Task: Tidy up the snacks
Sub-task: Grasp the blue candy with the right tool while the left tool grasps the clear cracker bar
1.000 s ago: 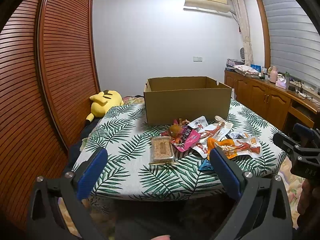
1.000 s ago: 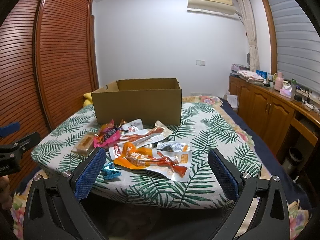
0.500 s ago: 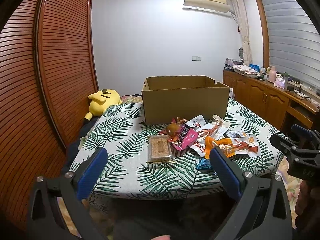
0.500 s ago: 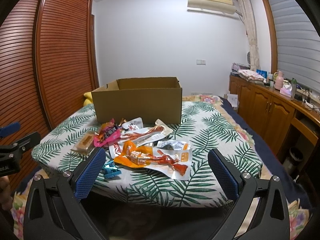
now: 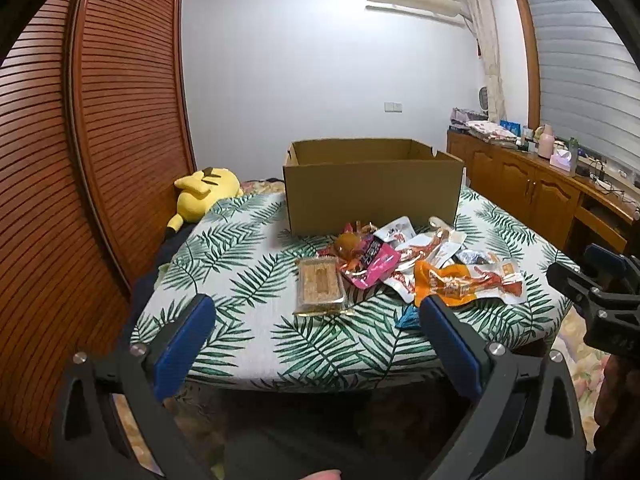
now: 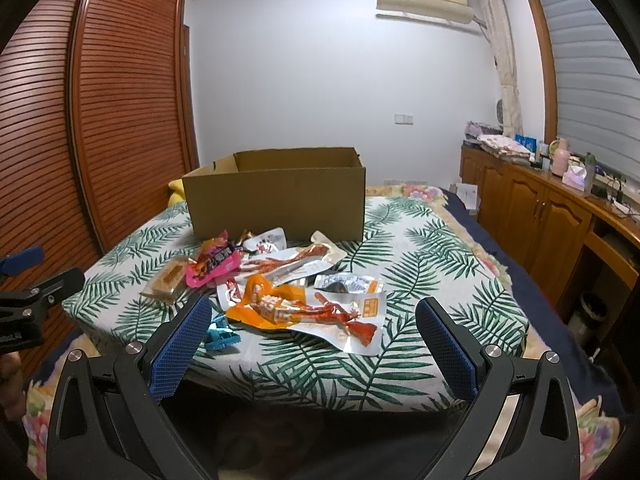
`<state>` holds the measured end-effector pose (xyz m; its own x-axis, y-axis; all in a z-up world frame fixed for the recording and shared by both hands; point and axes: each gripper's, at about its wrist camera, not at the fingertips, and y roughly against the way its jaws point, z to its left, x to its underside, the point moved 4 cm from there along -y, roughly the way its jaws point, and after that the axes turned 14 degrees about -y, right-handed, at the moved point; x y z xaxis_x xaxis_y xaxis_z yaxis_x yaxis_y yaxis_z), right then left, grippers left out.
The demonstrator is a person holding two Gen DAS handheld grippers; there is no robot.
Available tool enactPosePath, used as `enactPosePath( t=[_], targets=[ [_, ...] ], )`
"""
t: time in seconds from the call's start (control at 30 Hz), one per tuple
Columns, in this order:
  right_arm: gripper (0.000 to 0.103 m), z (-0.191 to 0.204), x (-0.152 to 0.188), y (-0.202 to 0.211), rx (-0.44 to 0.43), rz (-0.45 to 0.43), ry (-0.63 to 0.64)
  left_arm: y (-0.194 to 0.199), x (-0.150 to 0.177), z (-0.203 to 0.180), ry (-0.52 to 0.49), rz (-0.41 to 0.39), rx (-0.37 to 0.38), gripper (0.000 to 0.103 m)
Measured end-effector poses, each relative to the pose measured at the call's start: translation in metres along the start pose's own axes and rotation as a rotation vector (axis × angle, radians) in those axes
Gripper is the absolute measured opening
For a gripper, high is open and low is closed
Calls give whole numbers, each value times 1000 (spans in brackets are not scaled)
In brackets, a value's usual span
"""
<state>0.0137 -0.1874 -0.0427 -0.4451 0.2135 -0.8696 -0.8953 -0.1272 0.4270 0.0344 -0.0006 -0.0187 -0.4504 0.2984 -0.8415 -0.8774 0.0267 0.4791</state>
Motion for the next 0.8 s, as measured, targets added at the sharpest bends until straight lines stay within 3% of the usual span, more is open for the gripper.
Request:
enactPosePath(
  t=[0.4,0.63,0.8],
  targets=[
    [99,29,12,-36,-145,129,87,-39,11,8,-24,71,37,103],
    [76,55,29,-72,-266,297,126,-66,13,20,-30,115,92,102],
    [59,64,39,-93,-285,395,153,-85,15,24,-38,141,110,102]
  ],
)
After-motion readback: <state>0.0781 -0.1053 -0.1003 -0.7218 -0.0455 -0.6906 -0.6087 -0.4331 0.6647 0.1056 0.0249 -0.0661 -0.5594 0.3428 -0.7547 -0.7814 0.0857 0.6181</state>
